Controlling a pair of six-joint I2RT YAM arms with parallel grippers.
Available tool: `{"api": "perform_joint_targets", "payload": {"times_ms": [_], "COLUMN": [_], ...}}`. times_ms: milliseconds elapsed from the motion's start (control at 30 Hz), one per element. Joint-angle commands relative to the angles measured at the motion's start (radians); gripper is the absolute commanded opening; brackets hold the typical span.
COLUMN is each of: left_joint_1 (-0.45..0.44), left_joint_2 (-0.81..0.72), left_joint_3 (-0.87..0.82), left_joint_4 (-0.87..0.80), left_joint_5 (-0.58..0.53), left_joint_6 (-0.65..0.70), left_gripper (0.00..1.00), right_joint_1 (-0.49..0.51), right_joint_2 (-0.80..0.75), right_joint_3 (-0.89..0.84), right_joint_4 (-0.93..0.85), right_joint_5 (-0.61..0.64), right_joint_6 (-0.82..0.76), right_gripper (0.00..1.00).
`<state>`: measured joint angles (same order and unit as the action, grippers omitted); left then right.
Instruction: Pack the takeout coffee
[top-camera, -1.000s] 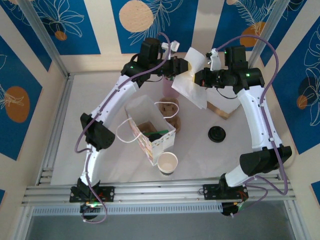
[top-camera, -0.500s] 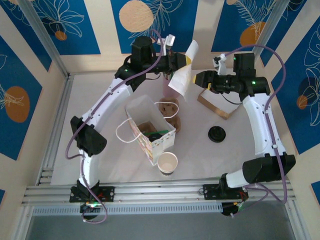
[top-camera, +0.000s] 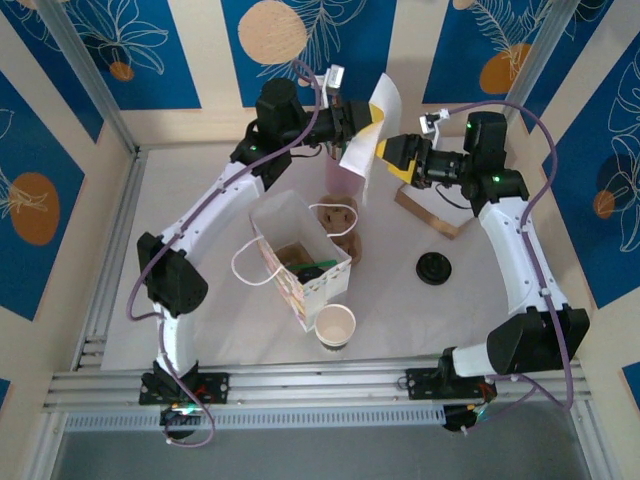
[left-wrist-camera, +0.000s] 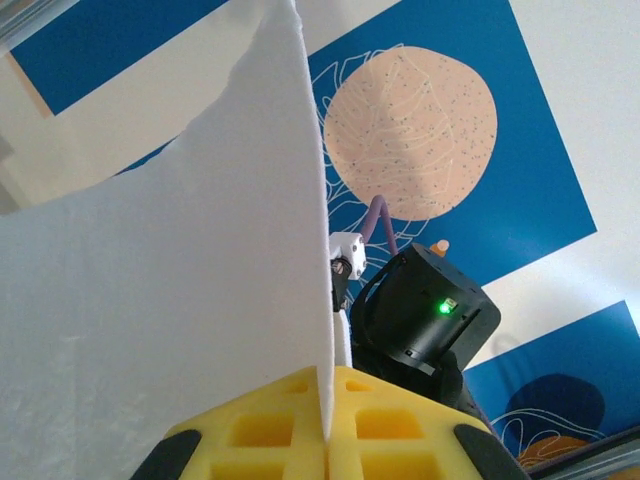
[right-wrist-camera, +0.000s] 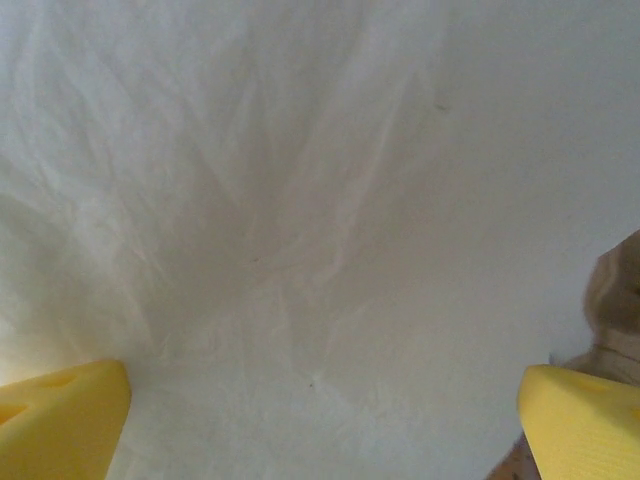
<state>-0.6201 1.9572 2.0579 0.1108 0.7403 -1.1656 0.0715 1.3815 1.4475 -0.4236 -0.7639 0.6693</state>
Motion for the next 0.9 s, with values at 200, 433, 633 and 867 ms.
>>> {"api": "perform_joint_targets", "payload": {"times_ms": [200, 433, 633, 867], "left_joint_1": [0.005, 0.009, 0.011, 0.009], "left_joint_2": [-0.065, -0.1, -0.113, -0.116], "left_joint_3": [-0.091, -0.135, -0.157, -0.172], "left_joint_4": [0.193, 0.23, 0.249, 0.27], "left_joint_5": [-0.025, -0.051, -0.068, -0.078], "left_joint_6": [-0.1, -0.114, -0.125, -0.14], "left_gripper": [0.05, 0.05, 0.05, 0.05], "right_joint_1": [0.037, 0.009, -0.003, 0.034], "right_joint_2": [-0.03, -0.059, -0.073, -0.068], "right_joint_3": [-0.055, -0.125, -0.18, -0.174], "right_joint_4": [0.281, 0.428, 0.563, 0.627], "right_joint_5": [-0.108, -0.141, -0.167, -0.17], "right_joint_6": [0.206, 0.356, 0.473, 0.517], "right_gripper": [0.99, 0.99, 0.99, 0.99]}}
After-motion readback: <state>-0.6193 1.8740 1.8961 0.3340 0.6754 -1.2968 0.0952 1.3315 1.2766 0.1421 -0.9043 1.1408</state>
